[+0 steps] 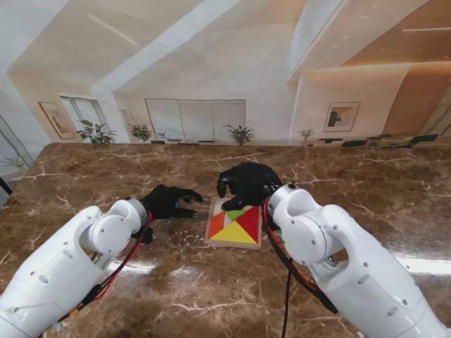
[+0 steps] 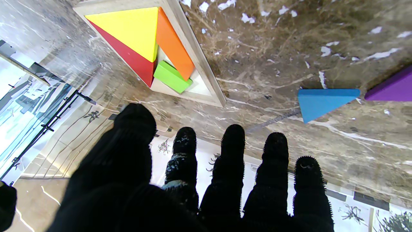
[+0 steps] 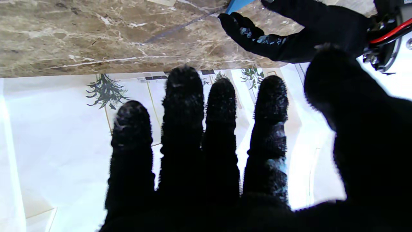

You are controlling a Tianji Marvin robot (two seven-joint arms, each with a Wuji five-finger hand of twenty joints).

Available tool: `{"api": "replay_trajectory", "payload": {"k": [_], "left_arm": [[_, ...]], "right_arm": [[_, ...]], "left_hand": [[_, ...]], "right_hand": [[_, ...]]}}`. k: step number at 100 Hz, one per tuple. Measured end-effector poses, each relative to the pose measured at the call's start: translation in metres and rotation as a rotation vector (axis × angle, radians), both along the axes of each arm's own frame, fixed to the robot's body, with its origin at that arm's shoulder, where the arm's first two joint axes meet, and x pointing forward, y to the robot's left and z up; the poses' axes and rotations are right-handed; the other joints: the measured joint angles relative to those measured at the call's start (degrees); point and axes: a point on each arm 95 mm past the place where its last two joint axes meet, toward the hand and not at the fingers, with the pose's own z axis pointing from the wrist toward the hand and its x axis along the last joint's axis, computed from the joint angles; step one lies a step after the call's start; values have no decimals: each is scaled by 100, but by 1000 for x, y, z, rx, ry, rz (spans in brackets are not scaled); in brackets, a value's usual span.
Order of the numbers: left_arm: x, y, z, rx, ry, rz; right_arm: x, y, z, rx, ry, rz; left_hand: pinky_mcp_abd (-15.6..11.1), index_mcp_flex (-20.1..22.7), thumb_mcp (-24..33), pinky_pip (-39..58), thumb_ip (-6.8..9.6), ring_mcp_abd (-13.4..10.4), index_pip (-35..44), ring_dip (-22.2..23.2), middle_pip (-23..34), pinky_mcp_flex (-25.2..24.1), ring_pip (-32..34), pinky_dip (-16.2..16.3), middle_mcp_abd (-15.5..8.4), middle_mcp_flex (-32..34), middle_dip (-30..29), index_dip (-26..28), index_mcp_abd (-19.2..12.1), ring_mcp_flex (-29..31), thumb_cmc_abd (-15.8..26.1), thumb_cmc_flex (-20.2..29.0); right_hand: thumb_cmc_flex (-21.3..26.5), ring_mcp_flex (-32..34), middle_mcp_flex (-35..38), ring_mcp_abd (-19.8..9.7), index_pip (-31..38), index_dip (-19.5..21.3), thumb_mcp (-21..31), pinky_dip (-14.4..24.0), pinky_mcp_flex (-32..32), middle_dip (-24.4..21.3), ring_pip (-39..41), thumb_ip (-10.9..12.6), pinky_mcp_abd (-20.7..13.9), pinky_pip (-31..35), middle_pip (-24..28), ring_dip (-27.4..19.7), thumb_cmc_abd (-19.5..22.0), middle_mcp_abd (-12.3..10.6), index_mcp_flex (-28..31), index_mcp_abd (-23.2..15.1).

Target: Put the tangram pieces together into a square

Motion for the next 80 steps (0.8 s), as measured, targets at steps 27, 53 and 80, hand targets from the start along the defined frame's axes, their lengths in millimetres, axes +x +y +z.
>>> {"api": "replay_trajectory", "payload": {"k": [27,53,80], "left_arm": [[4,9,2,79,-6,27],[15,23,0,233,-33,32],[21,27,-10,315,-119,147]], "right_arm": [[-8,-8,-4,25,-57,-6],[-9,-12,-11,36,-49,-8],[-8,-15,-17,39,-35,-17]], "left_hand": [[0,370,0,0,0,-5,0,0,0,0,0,-78,0,-5,-1,0,219,0,0,0],[0,452,1218,294,-1,-10,131,215,65,0,246,67,1,-113,4,0,338,0,-586,-361],[0,519,1653,998,-5,-12,429,571,382,0,888,345,2,-113,358,83,443,21,-968,-482]], "right_hand": [[1,-47,0,1,-227,0,-1,-15,-6,-55,-38,1,0,-34,-10,-1,0,0,0,0],[1,-48,0,1,-358,0,-1,-16,-6,-130,-41,2,0,-34,-114,-2,0,17,0,0],[1,-48,1,2,-427,0,-1,-17,-6,-156,-43,3,0,-34,-128,-2,0,23,0,0]]}}
